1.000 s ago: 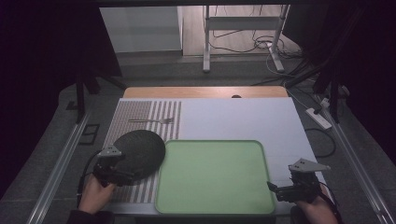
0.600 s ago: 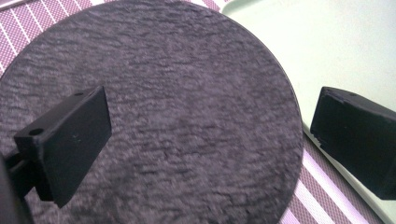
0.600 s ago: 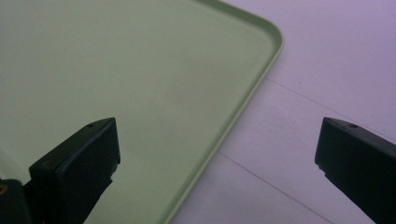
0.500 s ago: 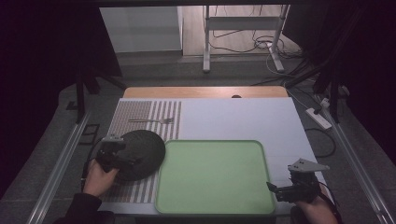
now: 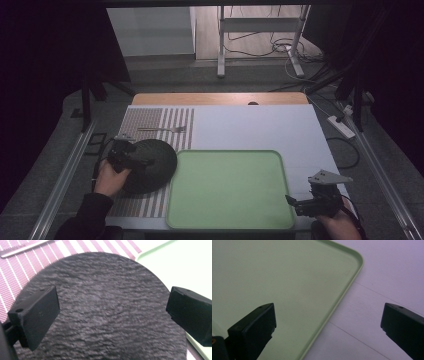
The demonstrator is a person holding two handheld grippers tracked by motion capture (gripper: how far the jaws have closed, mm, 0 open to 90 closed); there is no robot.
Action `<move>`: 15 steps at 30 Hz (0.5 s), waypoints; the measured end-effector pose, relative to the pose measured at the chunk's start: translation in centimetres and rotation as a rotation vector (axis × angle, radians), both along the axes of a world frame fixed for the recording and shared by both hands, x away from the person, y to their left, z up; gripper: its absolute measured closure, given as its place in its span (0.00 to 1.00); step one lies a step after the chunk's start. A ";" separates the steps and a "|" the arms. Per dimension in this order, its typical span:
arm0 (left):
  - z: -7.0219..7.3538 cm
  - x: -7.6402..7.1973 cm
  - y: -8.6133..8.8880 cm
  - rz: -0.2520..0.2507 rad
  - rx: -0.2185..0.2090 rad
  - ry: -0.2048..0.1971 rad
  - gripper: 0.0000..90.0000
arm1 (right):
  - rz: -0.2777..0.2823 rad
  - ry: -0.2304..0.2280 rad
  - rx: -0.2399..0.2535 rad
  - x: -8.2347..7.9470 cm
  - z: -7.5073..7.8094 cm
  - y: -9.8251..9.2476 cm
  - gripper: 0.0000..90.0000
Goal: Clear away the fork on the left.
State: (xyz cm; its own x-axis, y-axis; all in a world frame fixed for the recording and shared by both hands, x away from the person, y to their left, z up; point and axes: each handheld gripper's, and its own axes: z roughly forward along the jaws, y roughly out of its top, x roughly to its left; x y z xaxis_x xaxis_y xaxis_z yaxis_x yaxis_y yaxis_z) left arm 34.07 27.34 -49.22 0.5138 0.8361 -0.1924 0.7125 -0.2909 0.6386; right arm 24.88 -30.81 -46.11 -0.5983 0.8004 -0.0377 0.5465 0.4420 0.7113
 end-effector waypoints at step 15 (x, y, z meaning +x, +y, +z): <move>-0.3 4.1 0.1 0.013 0.043 0.010 0.00 | -0.001 0.002 0.004 0.0 0.0 0.0 0.00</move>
State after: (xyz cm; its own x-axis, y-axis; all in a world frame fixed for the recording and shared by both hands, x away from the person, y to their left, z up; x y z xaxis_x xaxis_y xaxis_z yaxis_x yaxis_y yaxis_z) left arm 38.15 27.47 -49.51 0.5014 0.8500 -0.1617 0.7226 -0.3086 0.6186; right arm 24.92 -30.81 -46.15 -0.5972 0.8014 -0.0335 0.5483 0.4384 0.7121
